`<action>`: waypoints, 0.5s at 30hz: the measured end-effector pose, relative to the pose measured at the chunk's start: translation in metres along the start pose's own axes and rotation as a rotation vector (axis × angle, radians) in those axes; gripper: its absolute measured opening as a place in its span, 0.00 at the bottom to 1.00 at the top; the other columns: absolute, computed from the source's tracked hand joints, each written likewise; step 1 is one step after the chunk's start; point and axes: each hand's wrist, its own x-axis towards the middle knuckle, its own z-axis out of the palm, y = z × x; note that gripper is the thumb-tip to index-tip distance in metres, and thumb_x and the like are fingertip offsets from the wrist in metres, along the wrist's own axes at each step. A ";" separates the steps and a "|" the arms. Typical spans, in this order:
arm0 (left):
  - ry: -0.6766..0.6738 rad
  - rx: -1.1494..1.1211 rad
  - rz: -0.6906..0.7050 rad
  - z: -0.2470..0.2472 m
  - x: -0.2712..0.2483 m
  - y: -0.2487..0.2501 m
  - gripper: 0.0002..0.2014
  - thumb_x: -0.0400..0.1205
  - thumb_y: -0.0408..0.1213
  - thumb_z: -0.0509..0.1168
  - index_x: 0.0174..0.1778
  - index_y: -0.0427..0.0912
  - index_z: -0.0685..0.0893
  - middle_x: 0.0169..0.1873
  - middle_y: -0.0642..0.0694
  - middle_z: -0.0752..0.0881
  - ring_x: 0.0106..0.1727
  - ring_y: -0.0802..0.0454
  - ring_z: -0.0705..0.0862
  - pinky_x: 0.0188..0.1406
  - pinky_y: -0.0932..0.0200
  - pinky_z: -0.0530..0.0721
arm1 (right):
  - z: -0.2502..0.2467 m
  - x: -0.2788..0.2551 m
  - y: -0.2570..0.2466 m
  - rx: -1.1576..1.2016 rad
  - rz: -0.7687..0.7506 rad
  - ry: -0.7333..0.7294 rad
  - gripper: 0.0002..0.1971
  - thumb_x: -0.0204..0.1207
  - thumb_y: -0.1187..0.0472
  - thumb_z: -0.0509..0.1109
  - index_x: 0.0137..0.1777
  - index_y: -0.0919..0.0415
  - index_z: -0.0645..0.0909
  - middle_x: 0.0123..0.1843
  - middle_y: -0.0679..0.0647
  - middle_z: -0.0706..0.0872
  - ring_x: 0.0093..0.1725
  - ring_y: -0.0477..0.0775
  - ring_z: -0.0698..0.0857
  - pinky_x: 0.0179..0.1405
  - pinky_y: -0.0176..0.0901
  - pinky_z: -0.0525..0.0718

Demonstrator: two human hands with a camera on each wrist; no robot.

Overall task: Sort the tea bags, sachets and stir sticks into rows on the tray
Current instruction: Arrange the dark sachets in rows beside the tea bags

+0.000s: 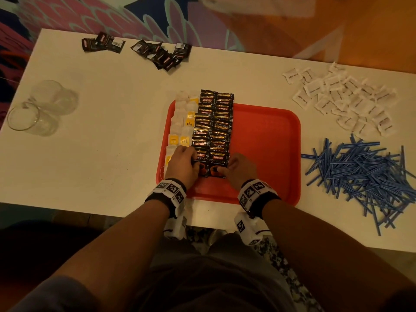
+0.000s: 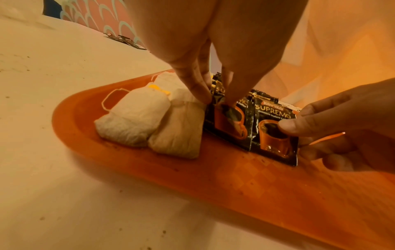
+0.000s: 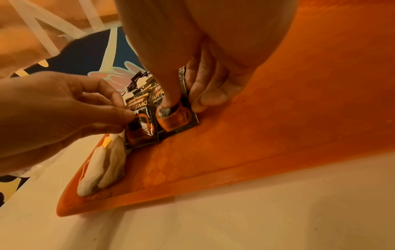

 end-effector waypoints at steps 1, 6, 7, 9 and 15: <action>0.002 -0.005 0.000 -0.001 0.000 0.000 0.06 0.80 0.30 0.70 0.49 0.37 0.80 0.56 0.42 0.79 0.48 0.52 0.74 0.49 0.61 0.72 | -0.001 0.000 0.000 0.007 0.004 0.001 0.15 0.70 0.51 0.80 0.47 0.54 0.78 0.45 0.49 0.84 0.39 0.42 0.81 0.27 0.30 0.72; -0.005 -0.013 -0.001 -0.001 0.000 -0.001 0.06 0.80 0.32 0.70 0.49 0.38 0.80 0.58 0.42 0.79 0.48 0.52 0.75 0.49 0.60 0.73 | -0.004 -0.002 0.000 0.021 0.012 -0.001 0.14 0.70 0.50 0.80 0.44 0.52 0.77 0.45 0.49 0.85 0.39 0.43 0.81 0.27 0.30 0.72; 0.000 -0.023 0.000 -0.001 0.000 -0.001 0.06 0.80 0.32 0.70 0.49 0.38 0.80 0.58 0.42 0.79 0.48 0.51 0.76 0.48 0.59 0.75 | -0.005 -0.002 0.000 0.023 0.013 0.006 0.15 0.70 0.50 0.80 0.45 0.53 0.77 0.44 0.49 0.84 0.38 0.42 0.81 0.27 0.30 0.72; 0.024 -0.043 0.002 -0.003 0.000 -0.002 0.06 0.81 0.34 0.70 0.49 0.39 0.80 0.59 0.43 0.78 0.47 0.50 0.77 0.50 0.55 0.80 | -0.008 -0.004 -0.001 0.029 0.009 0.029 0.16 0.70 0.49 0.80 0.46 0.54 0.78 0.42 0.48 0.84 0.37 0.41 0.81 0.26 0.30 0.71; 0.083 -0.057 -0.002 -0.024 0.015 -0.002 0.06 0.84 0.40 0.67 0.52 0.43 0.81 0.62 0.44 0.76 0.56 0.47 0.80 0.56 0.56 0.78 | -0.017 -0.002 -0.013 0.032 -0.012 0.052 0.18 0.71 0.42 0.77 0.47 0.52 0.74 0.44 0.48 0.83 0.44 0.48 0.83 0.38 0.42 0.85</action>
